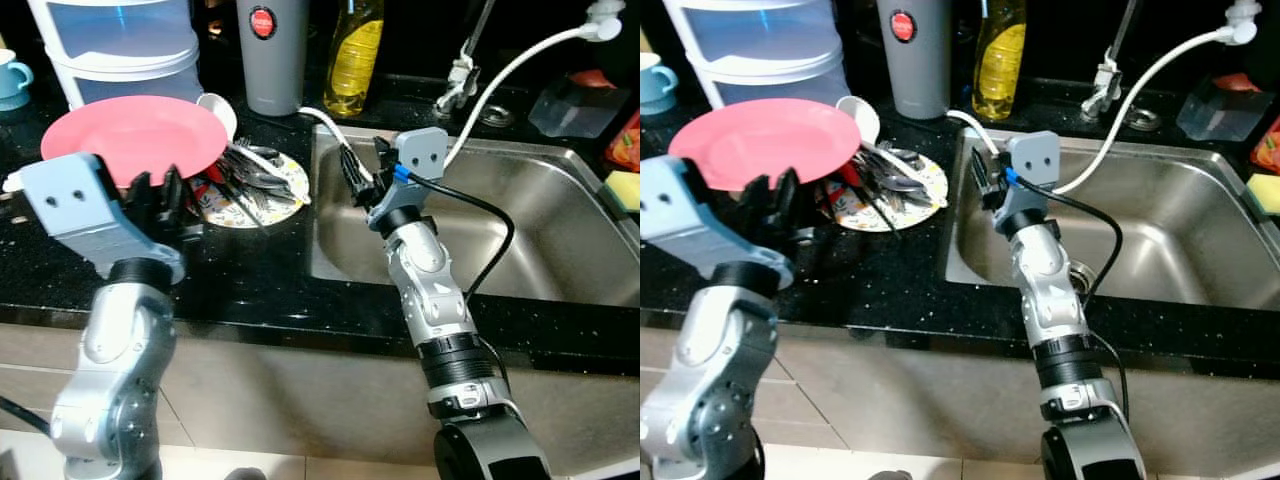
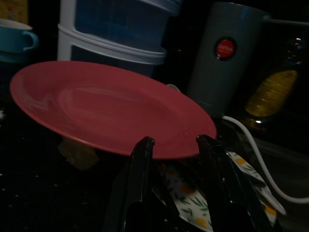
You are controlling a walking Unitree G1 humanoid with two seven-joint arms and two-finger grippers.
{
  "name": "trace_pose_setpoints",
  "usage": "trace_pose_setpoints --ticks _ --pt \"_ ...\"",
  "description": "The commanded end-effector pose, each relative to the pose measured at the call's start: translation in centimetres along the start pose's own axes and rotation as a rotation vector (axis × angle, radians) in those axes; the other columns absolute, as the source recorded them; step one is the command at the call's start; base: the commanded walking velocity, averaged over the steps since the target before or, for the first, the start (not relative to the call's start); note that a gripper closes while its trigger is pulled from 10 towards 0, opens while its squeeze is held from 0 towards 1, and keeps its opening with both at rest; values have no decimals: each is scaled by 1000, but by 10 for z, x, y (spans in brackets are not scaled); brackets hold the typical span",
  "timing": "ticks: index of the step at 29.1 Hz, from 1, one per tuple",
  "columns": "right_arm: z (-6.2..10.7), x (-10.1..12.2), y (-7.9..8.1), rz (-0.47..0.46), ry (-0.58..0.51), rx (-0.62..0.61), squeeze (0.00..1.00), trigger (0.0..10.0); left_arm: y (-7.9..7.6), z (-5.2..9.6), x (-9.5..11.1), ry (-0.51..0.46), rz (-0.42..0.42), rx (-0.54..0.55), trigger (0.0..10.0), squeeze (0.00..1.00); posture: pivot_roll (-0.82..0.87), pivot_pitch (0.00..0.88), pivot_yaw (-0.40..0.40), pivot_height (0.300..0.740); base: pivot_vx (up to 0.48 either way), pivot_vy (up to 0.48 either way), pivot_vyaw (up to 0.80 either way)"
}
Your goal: Kitchen organization
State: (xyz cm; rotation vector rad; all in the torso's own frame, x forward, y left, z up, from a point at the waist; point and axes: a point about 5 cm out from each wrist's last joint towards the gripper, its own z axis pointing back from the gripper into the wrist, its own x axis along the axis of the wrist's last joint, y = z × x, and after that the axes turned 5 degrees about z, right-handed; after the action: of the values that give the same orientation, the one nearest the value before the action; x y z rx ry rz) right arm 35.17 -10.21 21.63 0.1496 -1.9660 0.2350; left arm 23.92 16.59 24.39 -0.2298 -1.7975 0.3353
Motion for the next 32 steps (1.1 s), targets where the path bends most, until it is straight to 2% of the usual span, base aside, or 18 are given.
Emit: trace_pose_setpoints --ticks 1,4,5,6,7,9,10,12,13,14,15,16,17,21,23,25,28,32 --pt "0 2 -5 4 -12 -23 0 10000 7 -8 4 7 -30 48 10000 0 217 0 -17 740 0 0 0" --pt "-1 3 -7 7 -18 -29 0 10000 10 -17 7 42 -83 31 10000 0 207 0 -12 740 0 0 0" --pt "-2 5 -8 9 -25 -35 0 10000 13 -24 12 43 -169 22 10000 0 200 0 -8 740 0 0 0" --pt "-2 5 -8 9 -25 -35 0 10000 13 -24 12 43 -169 22 10000 0 200 0 -8 740 0 0 0" --pt "-5 11 -11 18 -47 -50 0 10000 10 -33 15 53 -213 -33 10000 0 163 0 16 740 0 0 0" --pt "-6 13 -12 20 -54 -55 0 10000 7 -34 15 52 -204 -55 10000 0 163 0 16 740 0 0 0" --pt "-7 15 -13 22 -61 -60 0 10000 3 -33 12 78 -156 -81 10000 0 151 0 22 740 0 0 0" --pt "-8 17 -16 23 -69 -79 0 10000 -14 -33 0 122 -155 -153 10000 0 144 0 27 740 0 0 0" --pt "-7 18 -17 24 -70 -85 0 10000 -22 -33 -5 135 -178 -174 10000 118 141 0 33 740 0 0 0" --pt "-7 18 -17 24 -70 -85 0 10000 -22 -33 -5 135 -178 -174 10000 118 141 0 33 740 0 0 0" --pt "-6 18 -17 24 -70 -88 0 10000 -28 -32 -8 136 -219 -195 10000 341 135 0 40 740 0 0 0" --pt "-6 18 -17 24 -70 -88 0 10000 -28 -32 -8 136 -219 -195 10000 341 135 0 40 740 0 0 0" --pt "-5 17 -17 24 -69 -89 0 10000 -33 -31 -8 123 -265 -222 10000 1000 136 0 40 740 0 0 0" --pt "-3 15 -14 18 -62 -87 0 10000 -37 -31 -4 91 -270 -226 10000 1000 137 0 44 740 0 0 0" --pt "-2 14 -10 13 -59 -79 0 10000 -35 -31 -2 83 -197 -196 10000 1000 135 0 45 740 0 0 0" --pt "-2 14 -10 12 -59 -77 0 10000 -33 -31 -2 84 -164 -183 10000 1000 135 0 45 740 0 0 0" --pt "-3 15 -11 13 -60 -79 0 10000 -28 -30 0 67 -21 -128 10000 1000 137 0 43 740 0 0 0" --pt "-5 15 -11 12 -62 -82 0 10000 -22 -28 12 -8 36 -77 10000 1000 144 0 40 740 0 0 0"
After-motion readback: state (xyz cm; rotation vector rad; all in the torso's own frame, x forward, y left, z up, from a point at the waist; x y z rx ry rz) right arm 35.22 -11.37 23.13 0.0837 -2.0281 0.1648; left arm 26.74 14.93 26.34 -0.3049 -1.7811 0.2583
